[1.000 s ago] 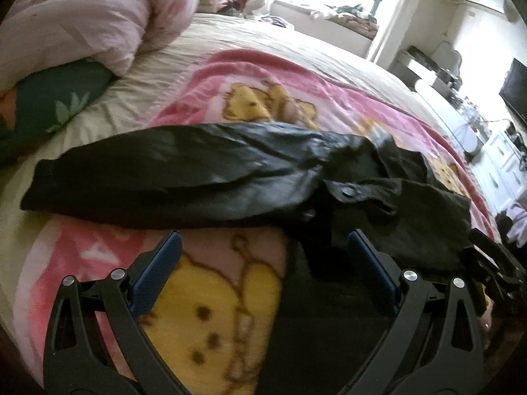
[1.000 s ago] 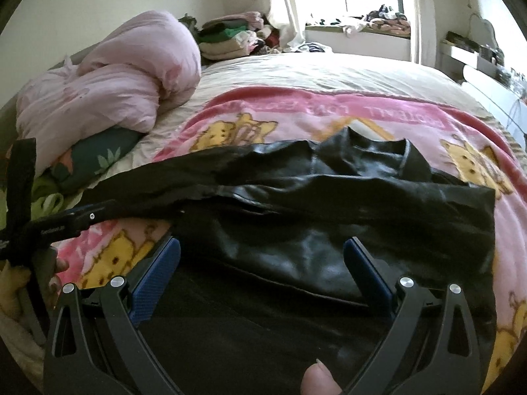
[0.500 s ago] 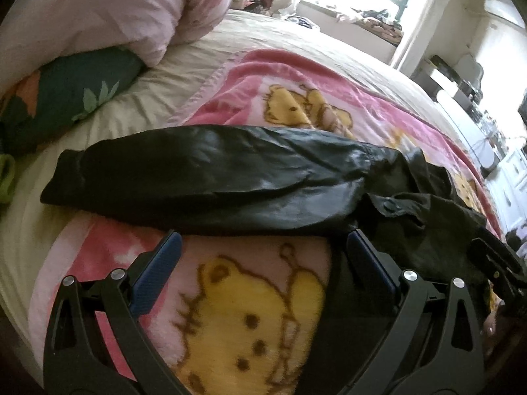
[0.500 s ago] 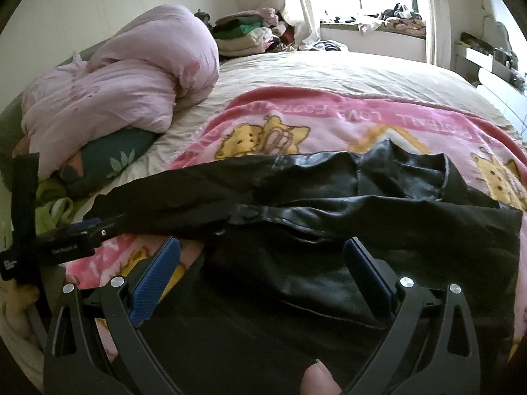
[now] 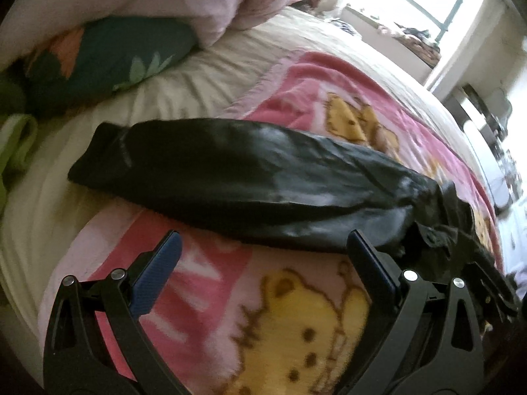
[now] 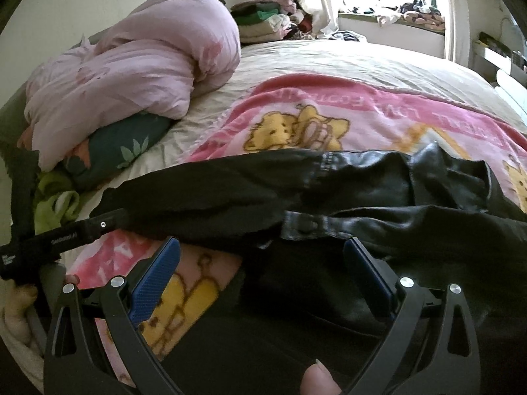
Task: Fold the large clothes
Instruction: 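Move the left gripper to the other sleeve and grasp its cuff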
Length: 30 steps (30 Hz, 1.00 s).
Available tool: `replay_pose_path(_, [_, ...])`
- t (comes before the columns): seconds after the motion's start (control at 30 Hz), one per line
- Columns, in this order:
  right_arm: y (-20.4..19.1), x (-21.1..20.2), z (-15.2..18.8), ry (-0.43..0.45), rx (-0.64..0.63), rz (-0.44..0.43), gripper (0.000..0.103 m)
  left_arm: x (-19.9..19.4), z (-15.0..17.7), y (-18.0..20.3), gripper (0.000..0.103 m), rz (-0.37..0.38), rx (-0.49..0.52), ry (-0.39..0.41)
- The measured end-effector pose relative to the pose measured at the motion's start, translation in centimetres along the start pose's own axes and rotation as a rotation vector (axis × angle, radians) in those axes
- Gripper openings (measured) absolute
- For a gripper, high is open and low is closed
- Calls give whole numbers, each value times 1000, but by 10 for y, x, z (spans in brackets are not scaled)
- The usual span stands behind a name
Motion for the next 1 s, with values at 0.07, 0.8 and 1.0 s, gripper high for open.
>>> replay_pose_path(0.07, [-4, 3, -3, -6, -6, -5, 99, 2, -5, -12, 94, -21, -38, -4])
replay_pose_path(0.8, [-4, -7, 23, -34, -20, -8, 99, 53, -37, -103, 94, -33, -423, 23])
replay_pose_path(1.0, [10, -19, 33, -24, 10, 6, 99, 44, -40, -121, 34, 54, -519, 73])
Point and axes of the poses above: each gripper's, at about its wrist camera, not at the fingertips, and x roughly the way its jaws point, y to its right, z to its underside, the point moved 3 cm from there along x, roughly the way its jaws point, and after that the axes turned 7 degrees about -x, right-handed, at the moved point
